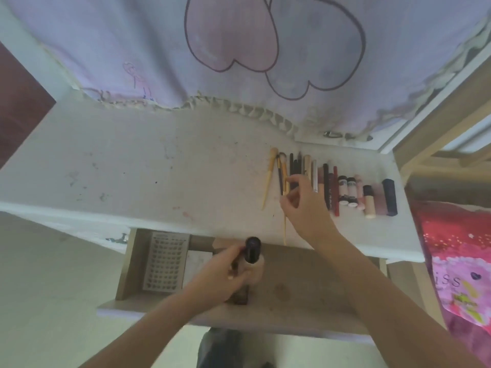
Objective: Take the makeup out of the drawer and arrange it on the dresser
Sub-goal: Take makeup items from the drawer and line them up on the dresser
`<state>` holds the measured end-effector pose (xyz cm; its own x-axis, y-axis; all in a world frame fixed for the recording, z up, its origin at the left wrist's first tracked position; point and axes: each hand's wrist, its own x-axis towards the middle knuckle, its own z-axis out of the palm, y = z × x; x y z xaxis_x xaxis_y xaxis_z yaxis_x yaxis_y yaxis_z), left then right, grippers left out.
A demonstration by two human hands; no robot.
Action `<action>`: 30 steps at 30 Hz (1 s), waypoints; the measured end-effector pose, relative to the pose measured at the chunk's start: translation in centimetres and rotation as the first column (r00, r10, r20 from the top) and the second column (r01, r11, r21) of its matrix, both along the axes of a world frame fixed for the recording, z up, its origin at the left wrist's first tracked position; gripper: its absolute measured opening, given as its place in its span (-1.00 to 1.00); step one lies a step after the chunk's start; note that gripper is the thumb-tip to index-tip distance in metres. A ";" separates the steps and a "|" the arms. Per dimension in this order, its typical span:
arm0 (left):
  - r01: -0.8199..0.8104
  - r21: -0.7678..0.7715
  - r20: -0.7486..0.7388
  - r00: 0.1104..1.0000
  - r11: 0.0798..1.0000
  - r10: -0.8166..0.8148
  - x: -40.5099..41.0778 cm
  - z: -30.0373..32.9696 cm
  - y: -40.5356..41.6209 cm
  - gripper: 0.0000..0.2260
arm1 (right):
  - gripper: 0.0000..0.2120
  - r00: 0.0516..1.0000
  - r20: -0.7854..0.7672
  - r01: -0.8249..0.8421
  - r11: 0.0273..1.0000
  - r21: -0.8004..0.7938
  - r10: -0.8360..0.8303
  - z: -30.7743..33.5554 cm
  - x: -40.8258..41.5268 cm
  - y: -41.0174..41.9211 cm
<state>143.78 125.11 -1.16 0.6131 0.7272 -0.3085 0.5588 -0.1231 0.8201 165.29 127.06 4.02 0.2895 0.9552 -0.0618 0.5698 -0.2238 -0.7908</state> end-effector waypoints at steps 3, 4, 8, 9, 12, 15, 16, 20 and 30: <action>-0.091 0.072 0.106 0.991 0.993 0.083 -1.0 3.9 6.5 -0.63 | -0.71 0.995 0.098 0.003 0.998 -0.059 0.003 -0.4 -1.1 5.1; -0.128 0.114 0.128 0.985 0.985 0.113 -0.7 4.7 9.1 -0.64 | -0.71 0.985 0.171 0.001 0.997 -0.081 0.013 -0.8 -1.6 6.7; -0.192 0.230 0.157 0.975 0.954 0.158 3.4 5.6 18.5 -0.69 | -0.73 0.859 0.510 0.053 0.982 -0.180 0.048 -3.0 -2.6 10.8; -0.196 0.232 0.174 0.972 0.953 0.158 4.9 5.4 20.3 -0.70 | -0.72 0.815 0.573 0.045 0.976 -0.214 0.088 -3.6 -2.6 11.3; -0.174 0.221 0.227 0.966 0.960 0.123 9.5 4.7 24.1 -0.71 | -0.76 0.721 0.668 0.042 0.951 -0.307 0.184 -5.0 -2.0 12.0; -0.098 0.228 0.252 0.967 0.969 0.038 13.3 4.0 26.0 -0.72 | -0.77 0.708 0.681 0.050 0.950 -0.309 0.185 -5.5 -1.5 11.9; -0.067 0.218 0.257 0.966 0.974 0.009 14.3 3.6 26.3 -0.74 | -0.77 0.701 0.695 0.041 0.964 -0.264 0.160 -5.2 -1.3 11.5; 0.007 0.190 0.242 0.969 0.982 -0.054 16.1 2.1 26.6 -0.70 | -0.82 0.796 0.602 0.094 0.995 -0.025 -0.060 -3.2 0.2 9.3; -0.266 0.242 0.210 0.953 0.933 0.217 9.7 3.8 19.8 -0.73 | -0.86 0.955 0.286 -0.113 0.988 0.108 0.077 -1.8 -0.8 -1.8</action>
<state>153.47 144.88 2.62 0.4356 0.9001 0.0128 0.4477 -0.2290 0.8644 164.45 125.23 2.19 0.1858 0.9743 0.1276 0.7864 -0.0696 -0.6138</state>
